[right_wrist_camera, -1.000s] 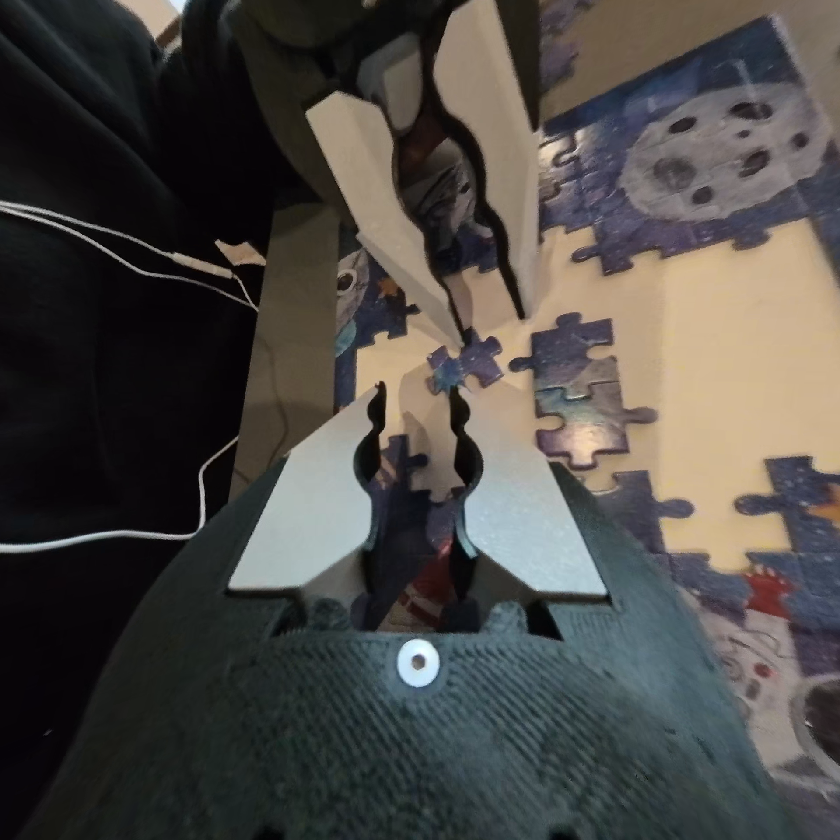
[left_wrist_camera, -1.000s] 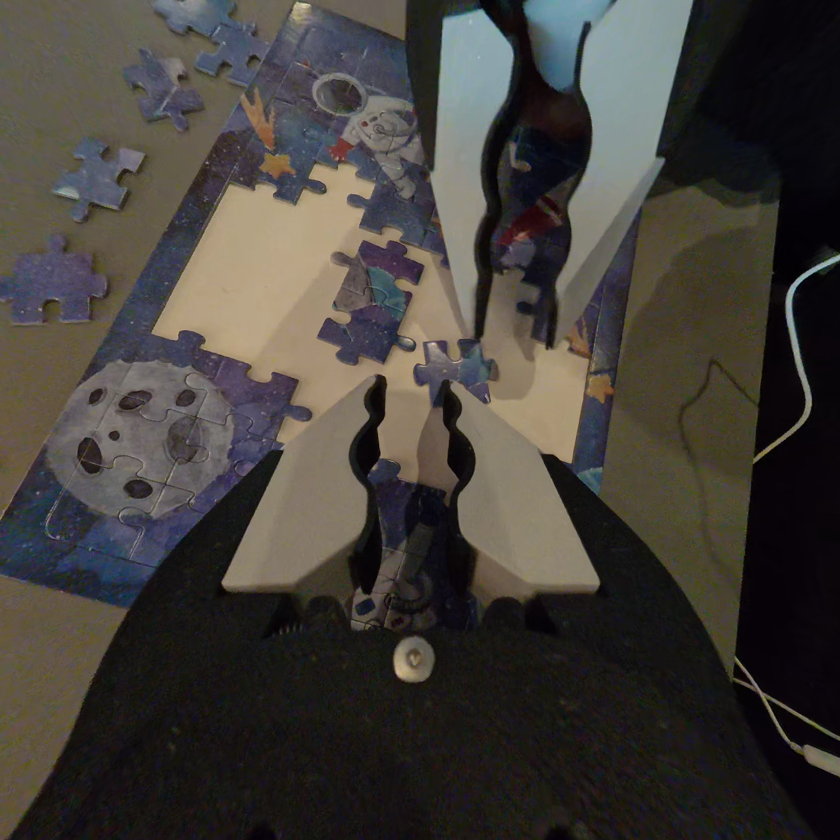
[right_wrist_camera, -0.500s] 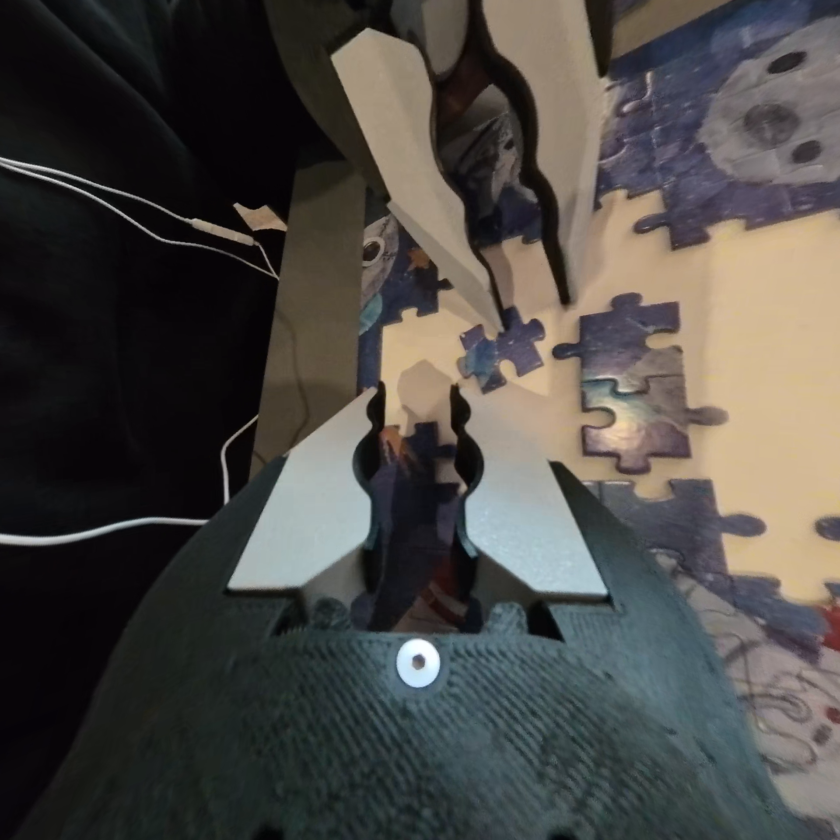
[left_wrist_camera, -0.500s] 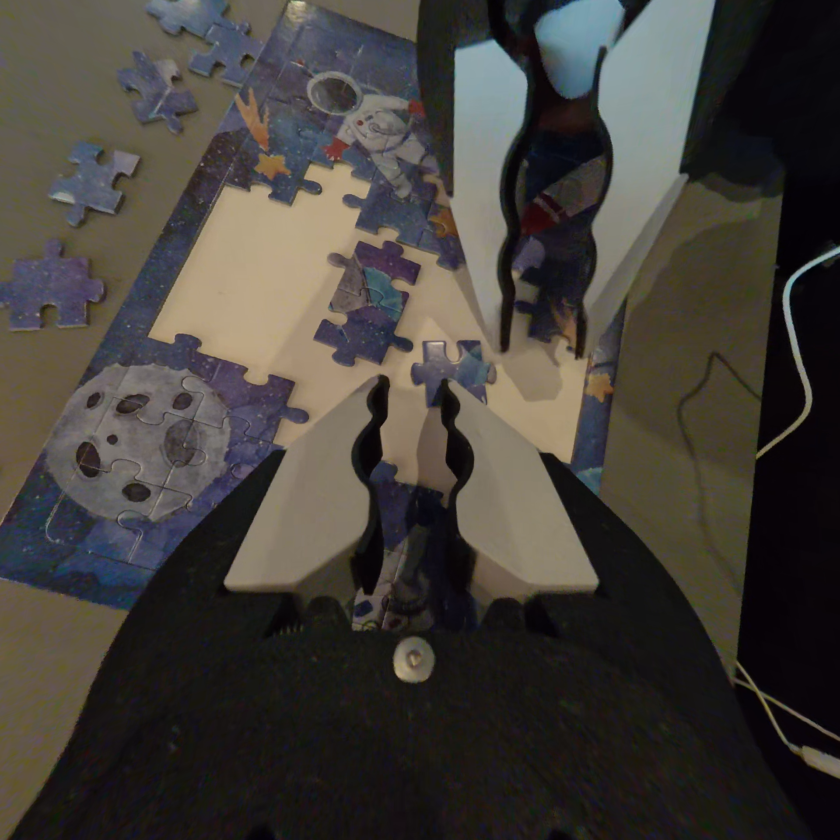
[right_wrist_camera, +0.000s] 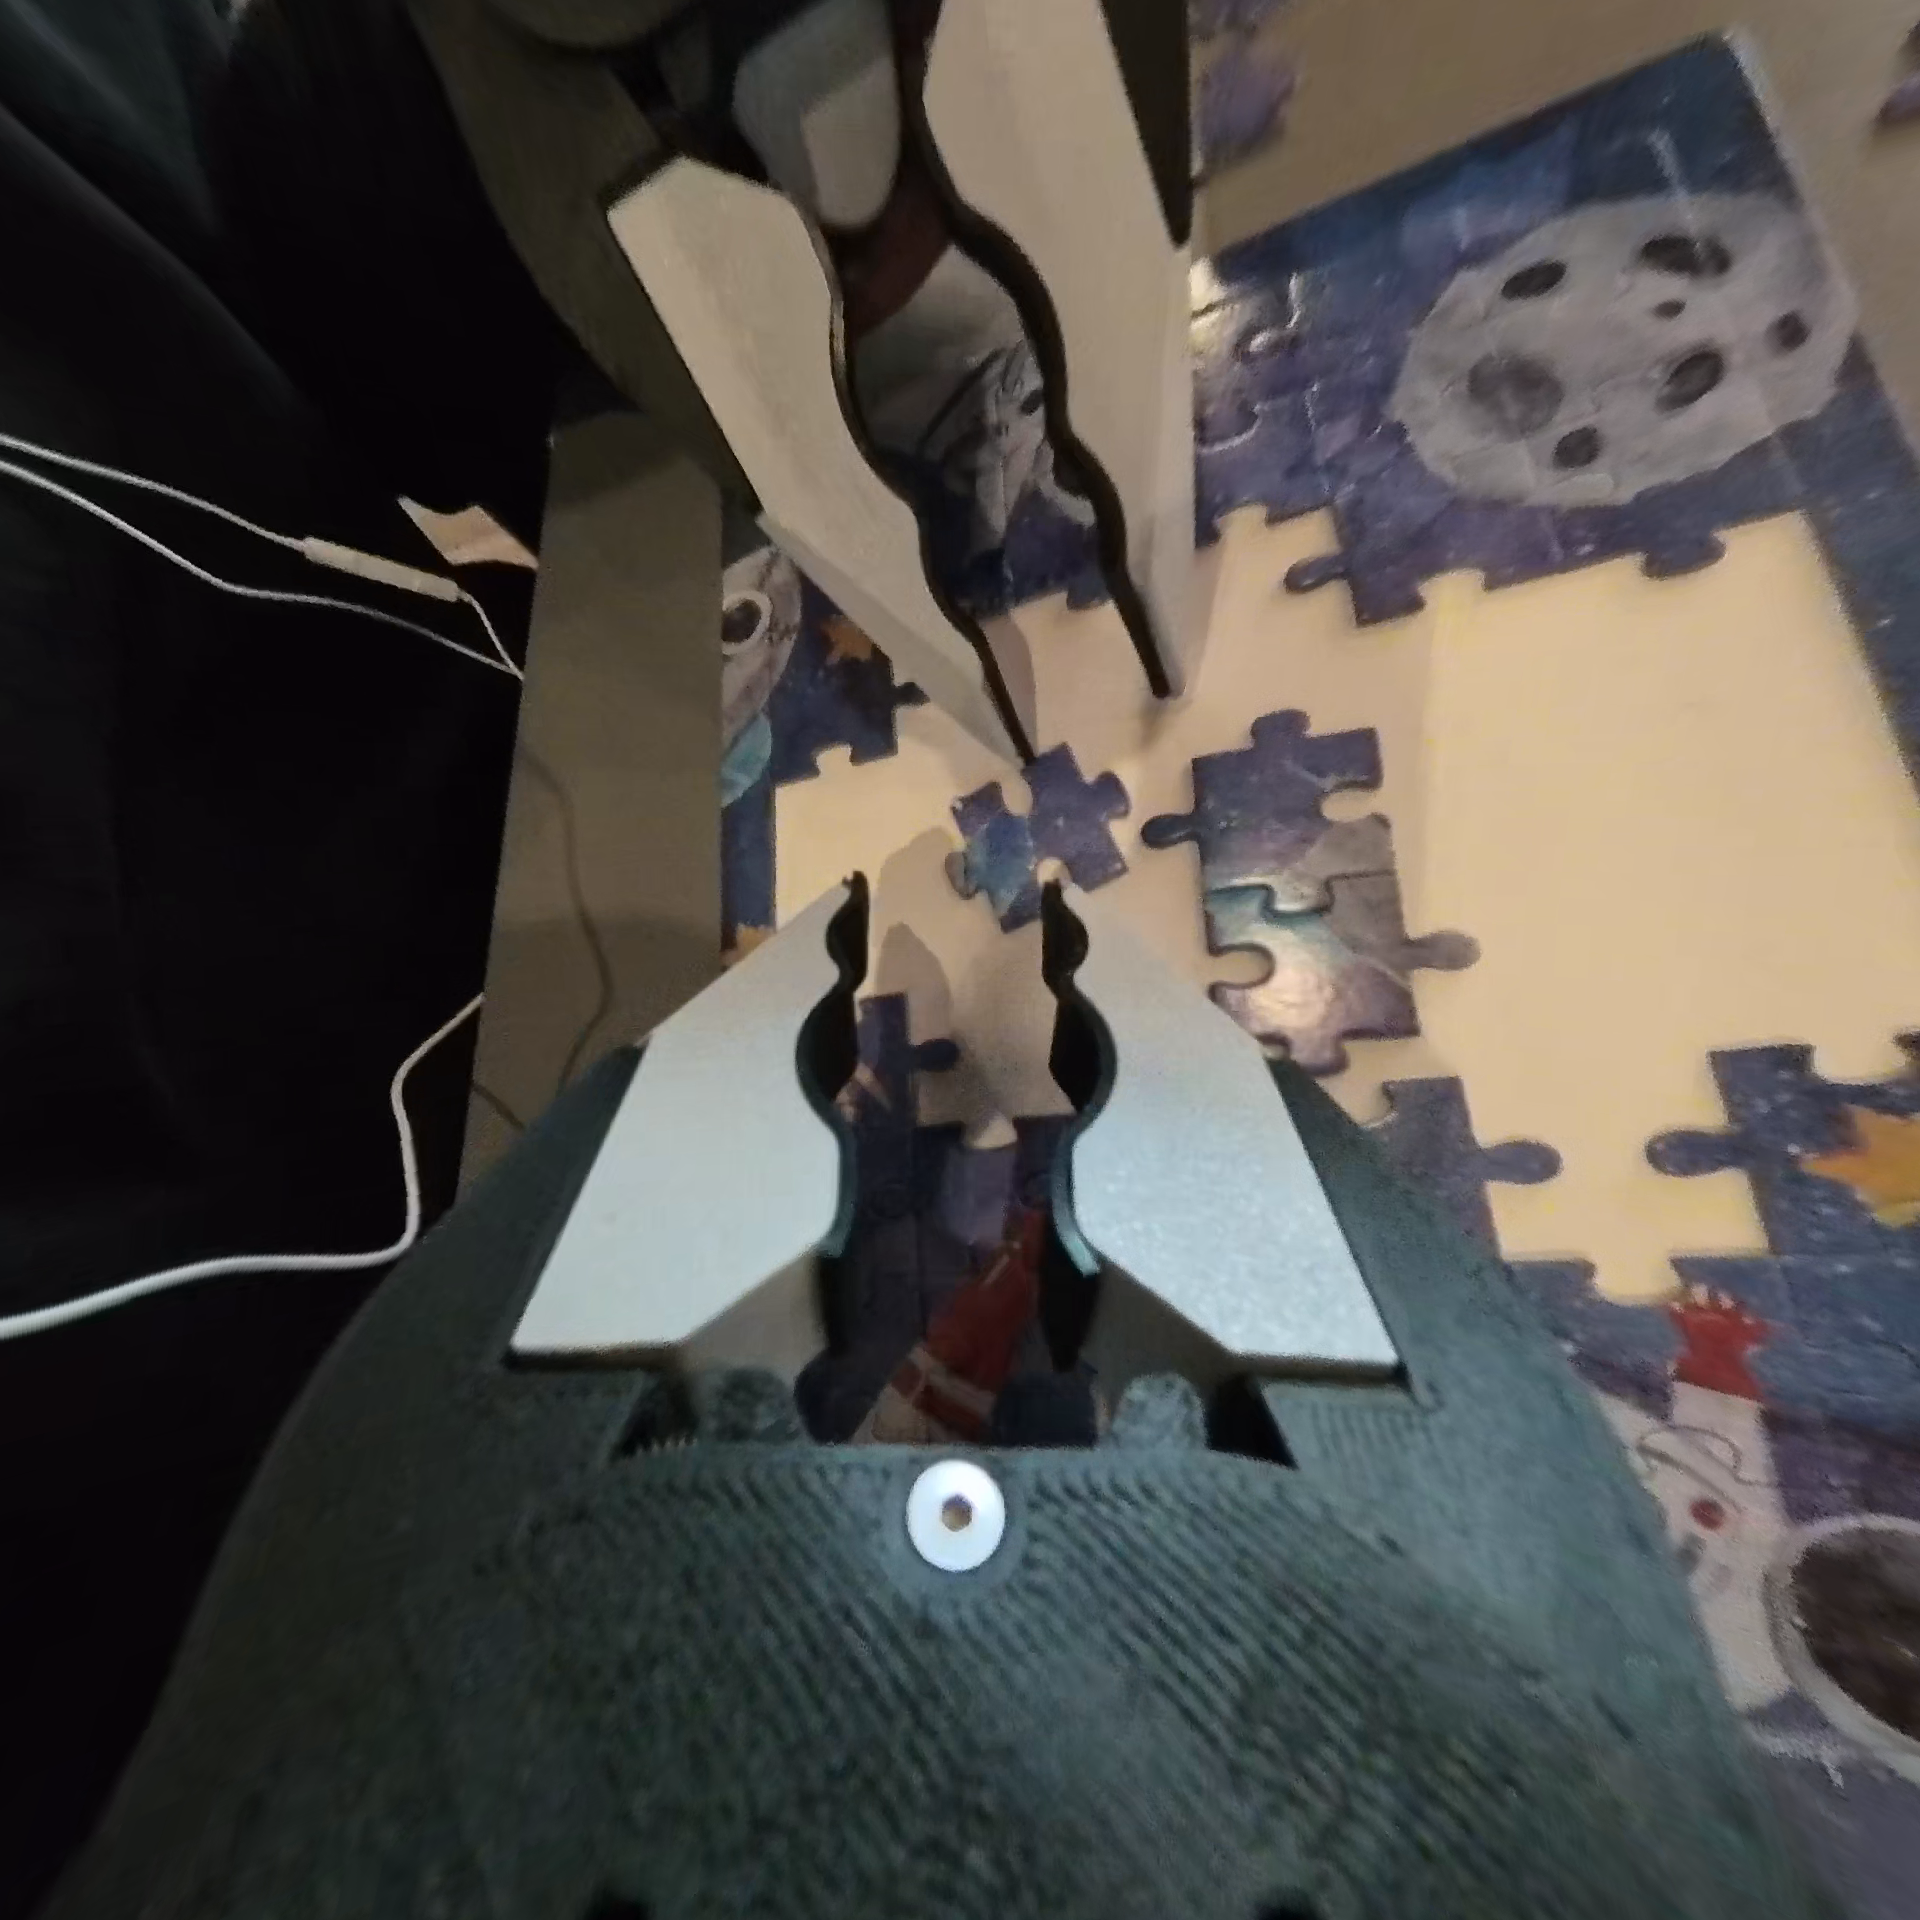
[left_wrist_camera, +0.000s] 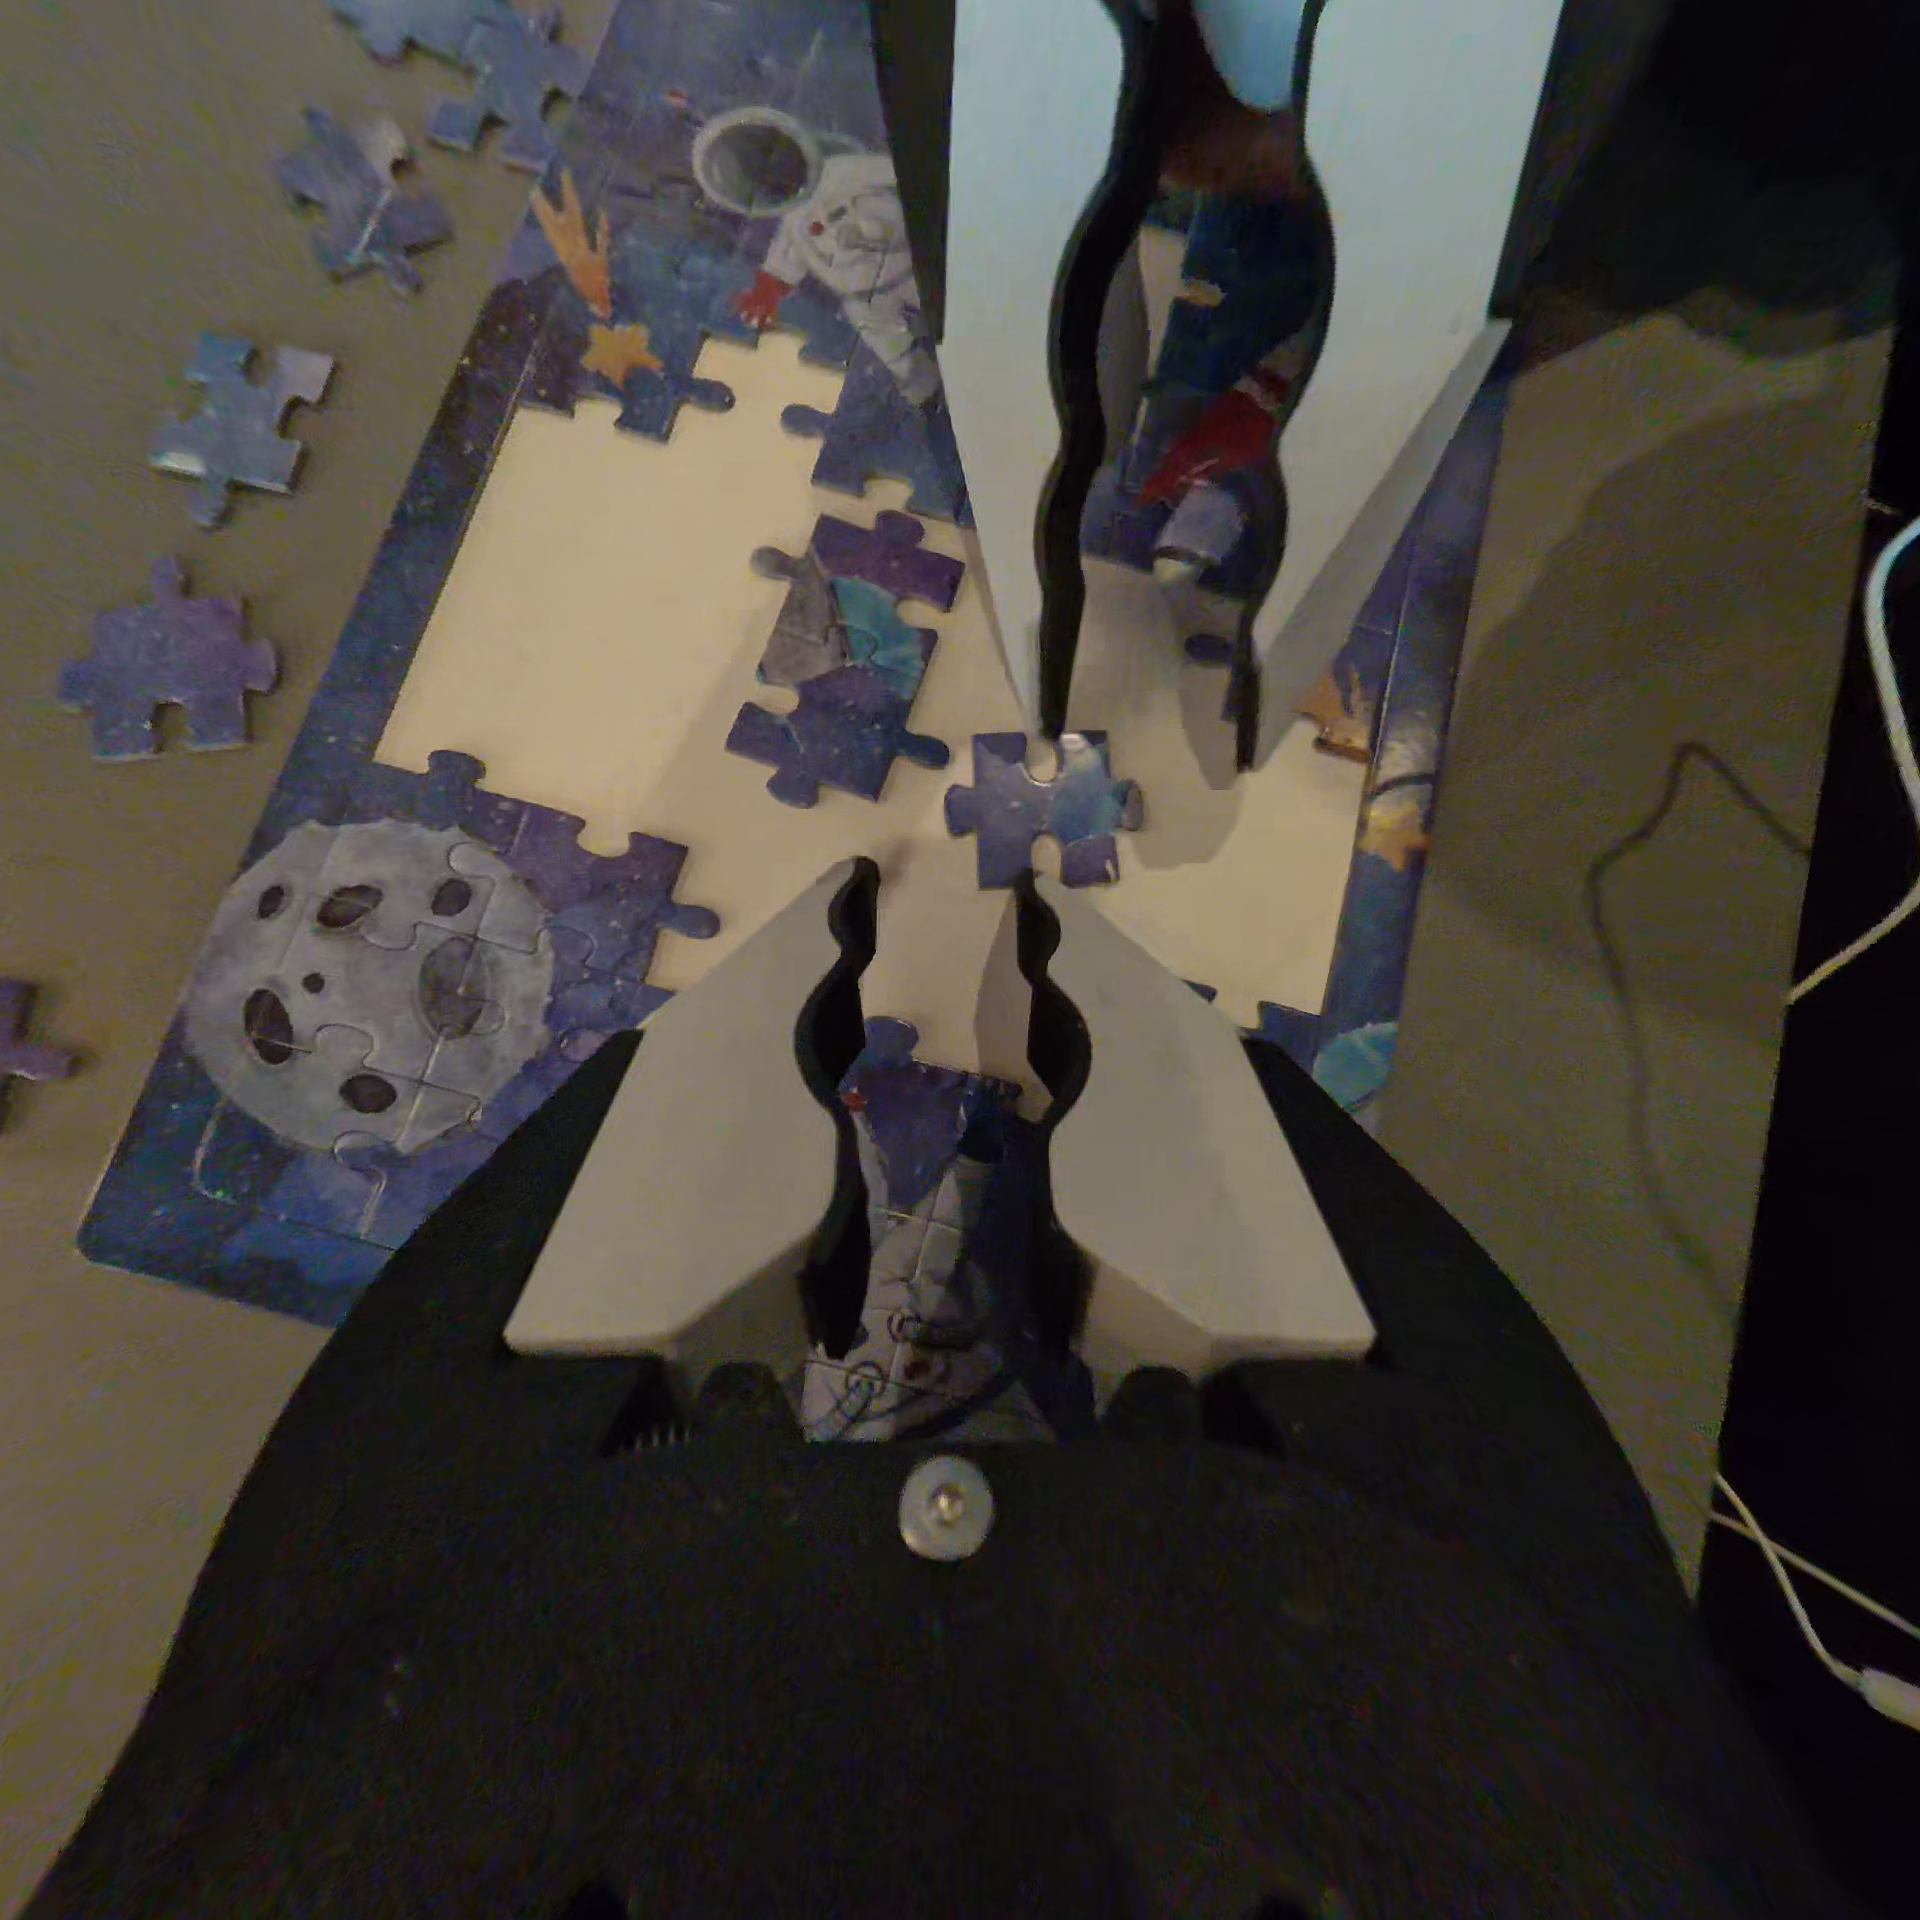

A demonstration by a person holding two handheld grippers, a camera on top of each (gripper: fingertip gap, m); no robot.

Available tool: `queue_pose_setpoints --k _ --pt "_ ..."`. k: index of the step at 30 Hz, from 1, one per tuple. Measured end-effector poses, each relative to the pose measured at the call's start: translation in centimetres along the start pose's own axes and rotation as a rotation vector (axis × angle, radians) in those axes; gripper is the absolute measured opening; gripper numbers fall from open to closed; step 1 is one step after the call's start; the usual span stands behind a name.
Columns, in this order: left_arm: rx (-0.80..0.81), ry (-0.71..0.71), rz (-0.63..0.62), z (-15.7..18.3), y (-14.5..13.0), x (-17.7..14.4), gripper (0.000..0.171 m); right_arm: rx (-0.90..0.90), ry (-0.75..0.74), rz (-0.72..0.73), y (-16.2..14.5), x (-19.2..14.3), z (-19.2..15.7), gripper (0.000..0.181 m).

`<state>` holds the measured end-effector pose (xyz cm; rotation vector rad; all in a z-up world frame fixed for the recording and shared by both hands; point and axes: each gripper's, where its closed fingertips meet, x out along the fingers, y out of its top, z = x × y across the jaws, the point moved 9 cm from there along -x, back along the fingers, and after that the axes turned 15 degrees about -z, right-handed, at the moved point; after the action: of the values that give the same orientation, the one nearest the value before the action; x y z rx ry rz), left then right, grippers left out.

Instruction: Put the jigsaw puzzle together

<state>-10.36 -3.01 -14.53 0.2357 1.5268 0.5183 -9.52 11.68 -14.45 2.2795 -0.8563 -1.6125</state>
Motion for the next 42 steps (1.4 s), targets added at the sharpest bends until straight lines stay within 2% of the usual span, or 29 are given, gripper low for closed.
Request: queue_pose_setpoints --k 6,10,14,17,21,28,34,42 --pt "-0.004 0.044 0.014 0.0 0.3 0.2 0.021 -0.028 0.075 -0.032 0.0 0.6 -0.8 0.027" --pt "0.006 0.053 0.01 0.0 0.3 0.3 0.021 -0.043 0.029 -0.022 0.2 0.4 -0.6 0.024" --pt "-0.003 0.036 0.017 0.0 0.2 0.3 0.021 -0.02 -0.059 0.065 0.5 -0.8 0.1 0.033" --pt "-0.001 0.027 0.015 0.0 0.2 0.3 0.019 -0.003 -0.089 0.064 0.4 -0.8 0.5 0.042" --pt "-0.006 0.016 0.018 0.0 0.1 0.3 0.018 -0.019 -0.06 0.023 0.3 -0.1 0.1 0.046" --pt "-0.018 0.029 0.027 -0.1 0.3 0.4 0.019 -0.05 0.044 -0.013 0.2 0.3 -0.9 0.038" --pt "-0.002 0.016 0.026 0.1 0.2 0.3 0.019 -0.05 -0.084 0.008 0.3 -0.1 -0.1 0.04" --pt "0.014 -0.014 0.031 0.4 0.3 0.4 0.019 -0.052 -0.093 0.017 0.3 -0.1 0.0 0.047"
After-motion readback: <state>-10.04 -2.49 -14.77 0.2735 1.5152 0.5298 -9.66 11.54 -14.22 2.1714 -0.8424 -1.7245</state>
